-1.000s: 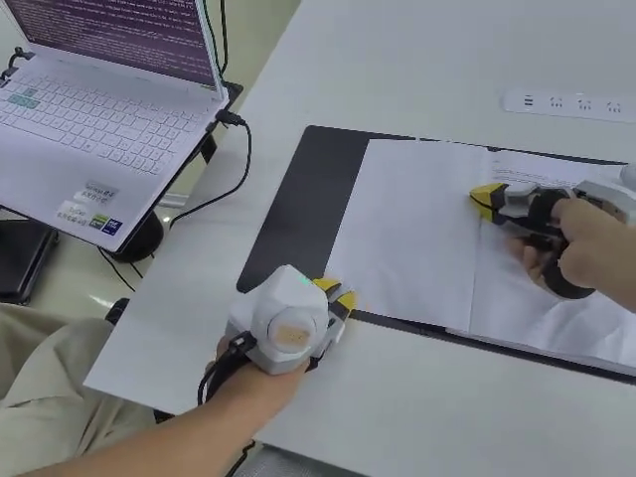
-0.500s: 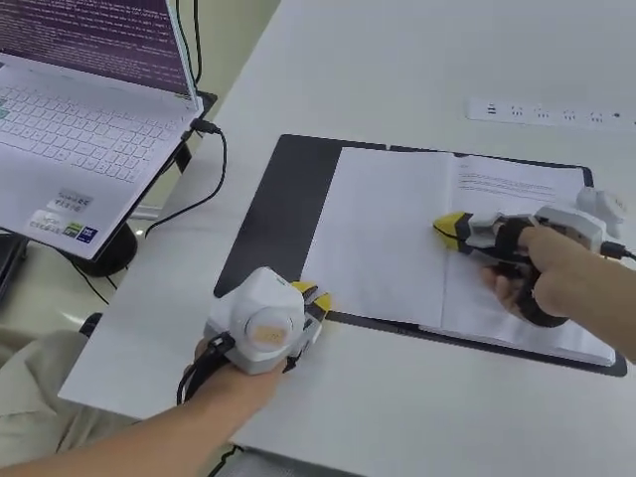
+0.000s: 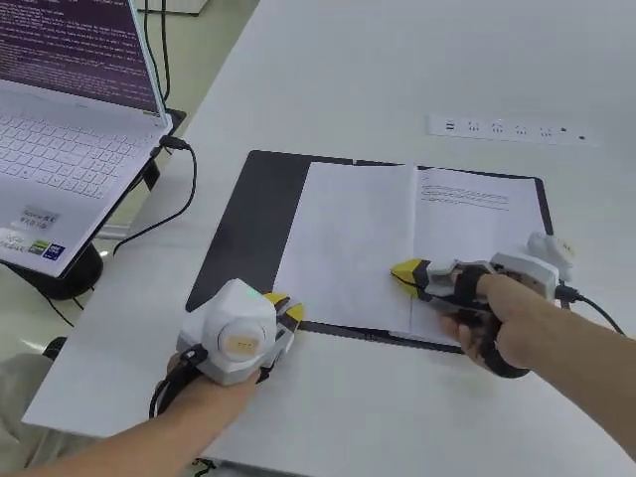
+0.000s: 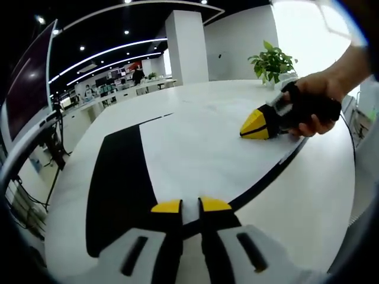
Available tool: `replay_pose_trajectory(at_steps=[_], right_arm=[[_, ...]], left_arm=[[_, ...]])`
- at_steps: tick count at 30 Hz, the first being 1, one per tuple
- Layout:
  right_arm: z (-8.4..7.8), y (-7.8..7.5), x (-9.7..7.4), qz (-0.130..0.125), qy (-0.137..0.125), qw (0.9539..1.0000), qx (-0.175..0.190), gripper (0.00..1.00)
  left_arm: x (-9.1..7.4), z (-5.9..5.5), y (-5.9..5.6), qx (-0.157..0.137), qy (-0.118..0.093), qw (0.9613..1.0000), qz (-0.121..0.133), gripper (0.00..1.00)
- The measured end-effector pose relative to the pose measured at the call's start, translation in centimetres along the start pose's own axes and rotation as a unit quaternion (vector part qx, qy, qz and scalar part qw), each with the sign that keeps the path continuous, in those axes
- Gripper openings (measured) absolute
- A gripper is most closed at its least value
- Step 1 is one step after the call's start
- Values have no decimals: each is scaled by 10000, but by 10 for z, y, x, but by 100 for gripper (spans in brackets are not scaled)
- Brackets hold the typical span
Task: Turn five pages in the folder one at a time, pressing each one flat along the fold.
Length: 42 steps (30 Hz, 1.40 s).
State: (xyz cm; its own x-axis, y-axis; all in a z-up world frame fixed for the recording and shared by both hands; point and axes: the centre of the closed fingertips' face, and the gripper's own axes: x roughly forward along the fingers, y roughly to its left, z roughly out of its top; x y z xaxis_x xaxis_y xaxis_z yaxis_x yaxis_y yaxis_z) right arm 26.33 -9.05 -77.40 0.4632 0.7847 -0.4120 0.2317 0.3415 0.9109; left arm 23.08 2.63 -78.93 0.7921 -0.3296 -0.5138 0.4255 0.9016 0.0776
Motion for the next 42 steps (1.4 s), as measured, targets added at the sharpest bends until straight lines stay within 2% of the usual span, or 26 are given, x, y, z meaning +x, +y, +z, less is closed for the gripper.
replay_pose_trajectory(at_steps=[9,20,23,25,26,27,28,30,32,33,34,36,37,39,40,42], right_arm=[[-21,-16,-13,45,71,9999,104,0],[-46,-27,-24,66,96,9995,278,0],[-54,-31,-29,40,128,9995,297,0],[-63,-25,-35,128,124,9991,374,0],[-68,-19,-39,183,112,9993,292,0],[-68,-12,-42,281,25,9995,158,0],[-68,-2,-49,440,-47,9990,-45,0],[-63,5,-62,394,-289,9982,-353,0],[-58,14,-81,341,-532,9942,-876,0],[-51,19,-94,304,-758,9893,-1207,0],[-48,24,-103,307,-877,9856,-1409,2],[-37,31,-127,228,-1218,9749,-1851,12],[-29,34,-141,163,-1450,9672,-2077,17],[-18,37,-160,47,-1732,9567,-2341,25],[-13,38,-173,0,-1864,9496,-2518,27],[-9,41,-189,-128,-1995,9393,-2789,31]], left_arm=[[-1,1,-1,-23,-23,10000,10,9],[-1,1,0,-94,22,9999,36,9],[-1,1,1,-371,52,9993,72,9],[-1,1,-1,-726,62,9973,28,11],[-2,3,-4,-1024,52,9947,-51,14],[-2,4,-4,-1147,71,9934,-63,17],[-5,3,-3,-1188,186,9927,-6,21],[-11,5,-2,-1433,273,9893,81,31],[-18,17,-2,-1437,70,9896,-4,30],[-23,21,-2,-1414,31,9899,-6,30],[-30,26,-2,-1400,11,9901,-23,31],[-40,38,-5,-1425,-121,9896,-142,36],[-45,42,-6,-1390,-163,9900,-176,39],[-57,53,-7,-1285,-284,9910,-257,39],[-65,58,-8,-1257,-344,9911,-273,40],[-74,65,-9,-1199,-462,9912,-317,42]])
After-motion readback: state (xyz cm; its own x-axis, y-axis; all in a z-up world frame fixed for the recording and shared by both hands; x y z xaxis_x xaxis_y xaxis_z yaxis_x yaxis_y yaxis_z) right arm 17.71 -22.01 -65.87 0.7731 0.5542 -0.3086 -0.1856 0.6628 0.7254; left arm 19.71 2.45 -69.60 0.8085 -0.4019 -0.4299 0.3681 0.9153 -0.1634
